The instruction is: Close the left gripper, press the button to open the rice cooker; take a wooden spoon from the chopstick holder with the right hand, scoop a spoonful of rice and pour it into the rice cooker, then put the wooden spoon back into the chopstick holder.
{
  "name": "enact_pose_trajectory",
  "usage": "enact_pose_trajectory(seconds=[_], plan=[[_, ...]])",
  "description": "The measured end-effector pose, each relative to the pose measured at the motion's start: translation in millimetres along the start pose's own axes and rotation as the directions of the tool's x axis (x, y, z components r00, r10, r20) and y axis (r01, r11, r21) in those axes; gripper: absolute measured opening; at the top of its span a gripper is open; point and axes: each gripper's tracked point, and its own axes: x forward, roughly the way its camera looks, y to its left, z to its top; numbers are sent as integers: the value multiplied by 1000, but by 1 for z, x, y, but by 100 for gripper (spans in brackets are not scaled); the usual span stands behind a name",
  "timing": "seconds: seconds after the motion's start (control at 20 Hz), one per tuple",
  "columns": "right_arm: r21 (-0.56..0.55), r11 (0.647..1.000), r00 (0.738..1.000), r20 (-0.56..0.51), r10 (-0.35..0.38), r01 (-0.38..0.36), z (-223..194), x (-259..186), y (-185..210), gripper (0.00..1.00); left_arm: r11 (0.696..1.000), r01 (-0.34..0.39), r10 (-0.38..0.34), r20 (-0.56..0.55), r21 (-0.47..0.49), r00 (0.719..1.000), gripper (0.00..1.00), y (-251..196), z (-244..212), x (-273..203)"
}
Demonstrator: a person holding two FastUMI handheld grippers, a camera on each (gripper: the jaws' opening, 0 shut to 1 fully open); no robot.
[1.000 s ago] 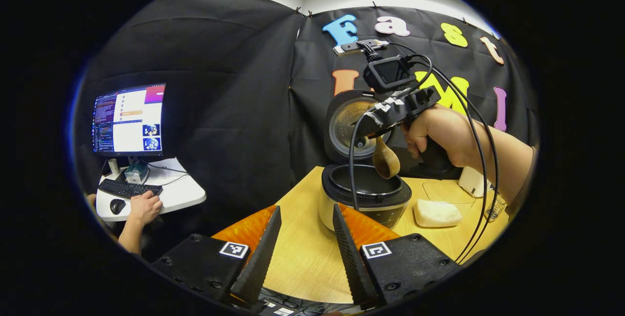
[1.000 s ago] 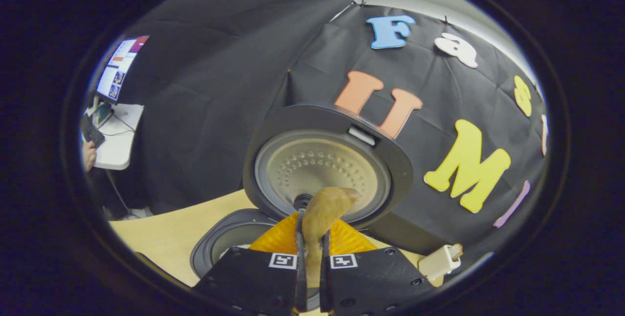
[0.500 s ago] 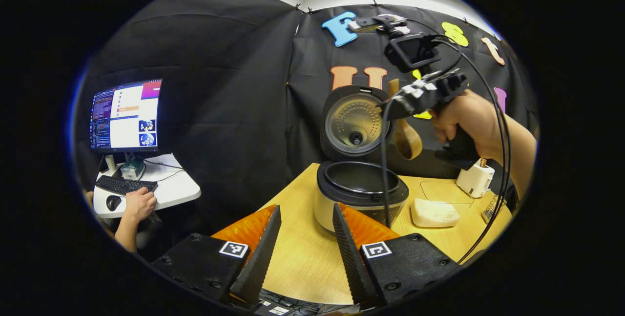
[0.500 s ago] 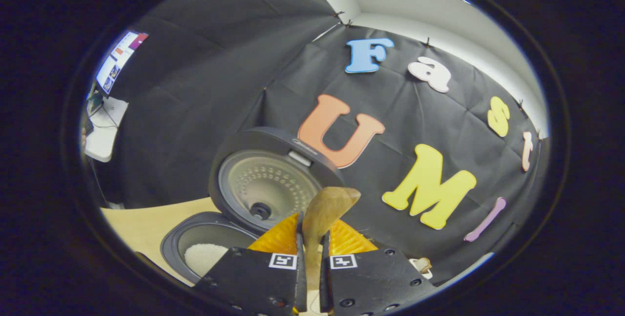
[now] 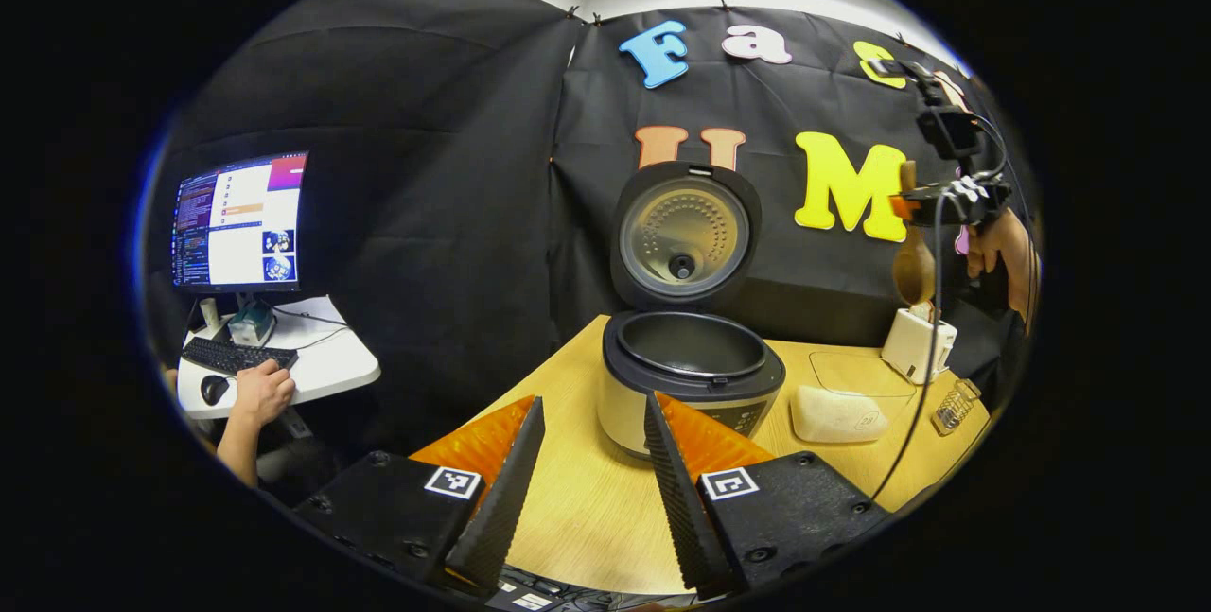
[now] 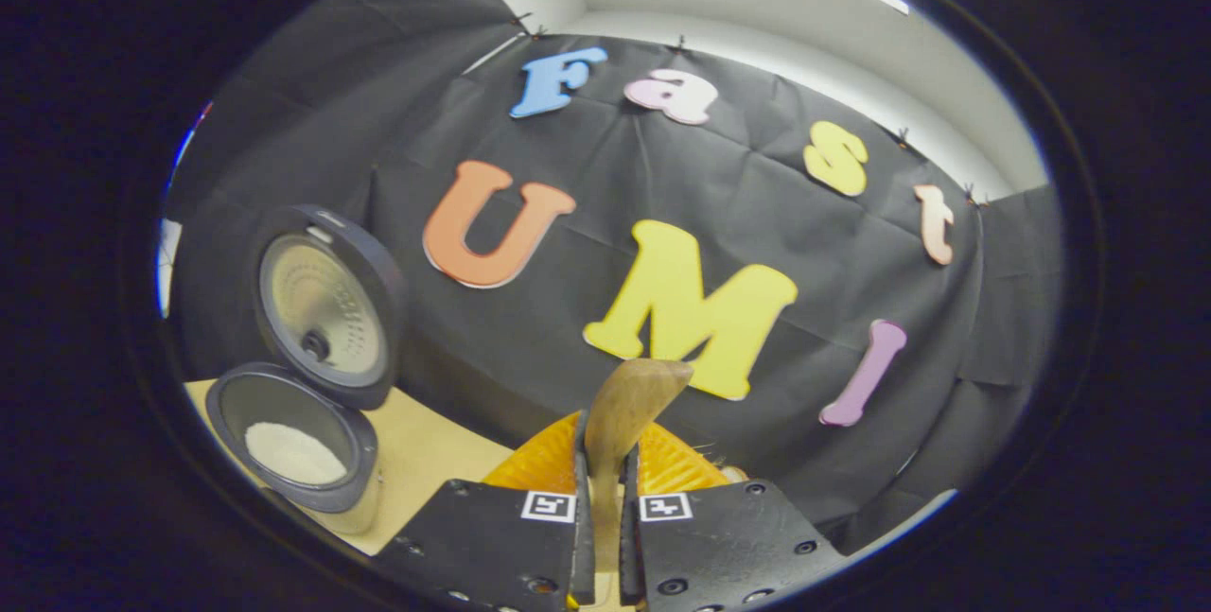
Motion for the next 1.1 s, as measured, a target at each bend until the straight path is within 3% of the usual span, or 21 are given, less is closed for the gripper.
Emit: enact_pose_trajectory(seconds=[0.35, 0.5, 0.9, 1.1], plan=[[96, 978, 979, -105, -173, 183, -102, -2, -159, 10, 996, 45, -47, 25, 73, 999, 70, -36, 4, -3], [147, 965, 968, -156, -194, 217, -147, -11, -199, 10, 995, 42, -45, 29, 86, 999, 70, -41, 5, -5], [266, 941, 945, -300, -127, 211, -242, 1, -216, 10, 997, 66, -67, 45, 28, 997, 70, -55, 13, -7], [346, 911, 927, -363, -89, 223, -277, 8, -222, 10, 995, 94, -93, 47, -17, 995, 69, -63, 11, -5]])
